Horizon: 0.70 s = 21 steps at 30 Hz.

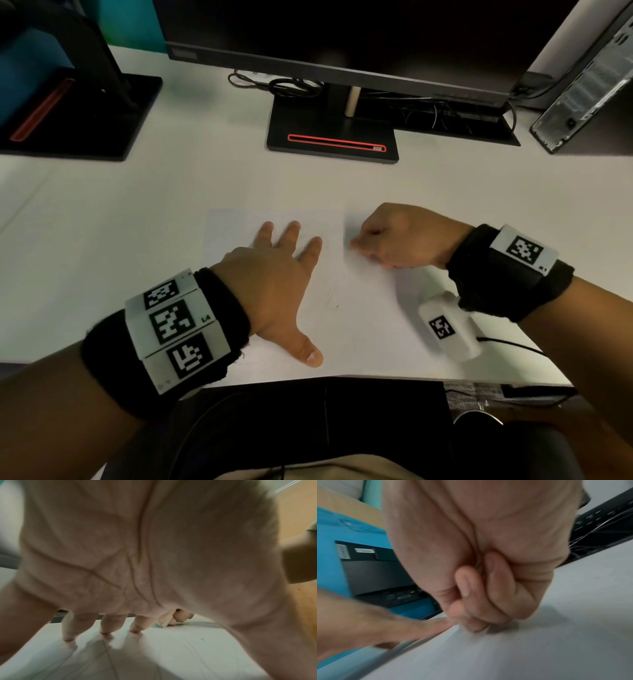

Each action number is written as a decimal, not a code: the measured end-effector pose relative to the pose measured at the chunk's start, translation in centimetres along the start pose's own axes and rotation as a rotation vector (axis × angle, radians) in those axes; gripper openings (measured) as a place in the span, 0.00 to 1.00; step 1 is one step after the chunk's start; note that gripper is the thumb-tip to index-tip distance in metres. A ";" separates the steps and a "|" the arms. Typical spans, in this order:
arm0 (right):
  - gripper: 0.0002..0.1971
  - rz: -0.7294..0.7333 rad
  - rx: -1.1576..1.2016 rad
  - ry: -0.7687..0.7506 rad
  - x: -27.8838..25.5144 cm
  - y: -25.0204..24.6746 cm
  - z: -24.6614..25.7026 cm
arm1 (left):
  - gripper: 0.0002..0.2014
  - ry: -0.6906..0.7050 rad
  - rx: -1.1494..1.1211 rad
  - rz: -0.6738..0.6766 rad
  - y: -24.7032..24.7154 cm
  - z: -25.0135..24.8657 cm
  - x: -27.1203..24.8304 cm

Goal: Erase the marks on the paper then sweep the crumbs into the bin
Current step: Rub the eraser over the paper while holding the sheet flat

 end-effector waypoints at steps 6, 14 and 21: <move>0.24 0.005 0.021 0.026 0.5 -0.1 -0.3 | 0.77 0.002 -0.001 -0.003 -0.1 -0.1 0.2; 0.23 0.016 0.036 0.018 0.7 -0.1 -0.2 | 0.77 0.006 -0.004 -0.015 0.0 0.0 0.2; 0.22 0.070 0.036 -0.014 0.7 0.6 0.7 | 0.77 0.006 0.002 -0.007 0.0 0.0 0.3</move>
Point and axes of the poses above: each hand's wrist, its own x-axis towards the middle knuckle, its own y-axis out of the palm, z = x × y, the point moved 8 cm from there along x, towards the middle knuckle, and after that the axes turned 7 degrees about -x, right-handed, at the moved point
